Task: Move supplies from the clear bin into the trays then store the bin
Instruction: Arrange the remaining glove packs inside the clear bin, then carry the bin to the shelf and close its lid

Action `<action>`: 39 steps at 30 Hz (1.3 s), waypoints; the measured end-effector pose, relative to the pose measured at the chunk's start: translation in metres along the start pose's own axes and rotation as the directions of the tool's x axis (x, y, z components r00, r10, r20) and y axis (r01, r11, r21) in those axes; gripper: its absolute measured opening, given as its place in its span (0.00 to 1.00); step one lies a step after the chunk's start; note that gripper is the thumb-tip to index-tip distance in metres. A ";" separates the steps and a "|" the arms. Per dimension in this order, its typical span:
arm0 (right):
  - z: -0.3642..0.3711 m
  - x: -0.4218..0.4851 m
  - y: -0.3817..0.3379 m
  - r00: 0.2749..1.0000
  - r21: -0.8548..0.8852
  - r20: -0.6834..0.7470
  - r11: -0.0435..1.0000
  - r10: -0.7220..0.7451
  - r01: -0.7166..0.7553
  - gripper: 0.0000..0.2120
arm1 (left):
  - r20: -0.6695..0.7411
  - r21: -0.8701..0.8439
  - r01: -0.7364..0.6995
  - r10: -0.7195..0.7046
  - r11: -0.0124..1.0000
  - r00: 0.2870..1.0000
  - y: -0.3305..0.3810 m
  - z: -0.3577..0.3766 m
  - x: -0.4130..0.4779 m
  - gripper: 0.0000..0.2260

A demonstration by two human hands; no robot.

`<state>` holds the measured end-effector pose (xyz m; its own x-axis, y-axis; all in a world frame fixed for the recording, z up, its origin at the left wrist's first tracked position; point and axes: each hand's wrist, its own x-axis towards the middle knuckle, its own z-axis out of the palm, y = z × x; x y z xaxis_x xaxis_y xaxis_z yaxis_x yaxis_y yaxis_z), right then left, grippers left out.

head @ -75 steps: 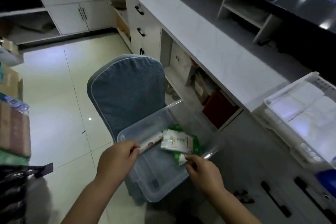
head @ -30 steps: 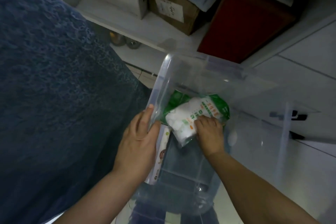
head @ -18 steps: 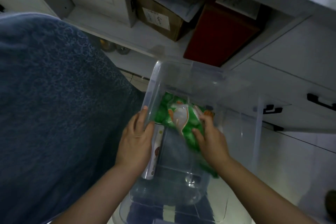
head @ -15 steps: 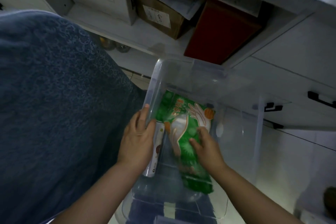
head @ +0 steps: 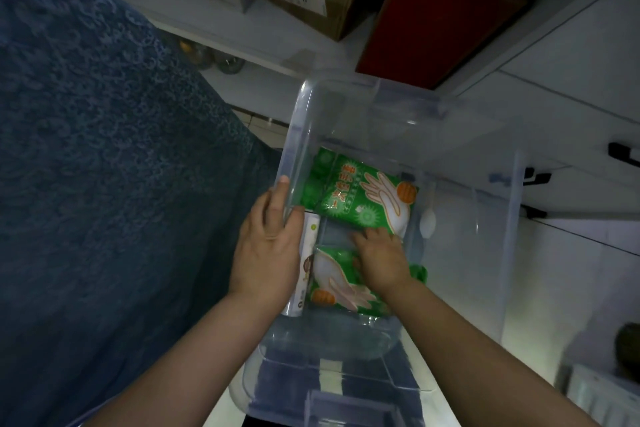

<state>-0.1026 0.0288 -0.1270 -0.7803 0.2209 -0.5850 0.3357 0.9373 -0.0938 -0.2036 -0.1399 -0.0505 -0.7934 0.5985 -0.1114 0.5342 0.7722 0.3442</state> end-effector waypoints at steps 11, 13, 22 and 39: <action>-0.024 -0.094 0.025 0.924 0.166 -0.328 0.975 0.195 -0.146 0.19 | 0.106 0.079 -0.021 0.013 0.997 0.994 0.008 -0.016 -0.001 0.23; -0.040 -0.113 0.032 0.869 0.193 -0.447 0.971 0.212 -0.138 0.19 | 0.134 0.047 0.005 -0.011 0.999 0.991 0.011 -0.024 -0.004 0.29; -0.078 -0.155 0.060 0.722 0.626 -0.232 0.668 0.652 -0.402 0.21 | 0.324 -0.066 0.309 -0.272 0.949 0.906 0.026 -0.060 -0.017 0.30; -0.024 -0.310 0.195 0.635 0.901 0.142 0.167 0.760 -0.401 0.07 | 0.456 -0.066 0.192 -0.141 0.979 0.879 0.191 -0.053 -0.046 0.06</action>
<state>0.1923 0.1490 0.0552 -0.1654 0.8142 -0.5566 0.8440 -0.1751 -0.5070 -0.0810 -0.0311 0.0693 -0.6393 0.5141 -0.5719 0.3518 0.8568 0.3769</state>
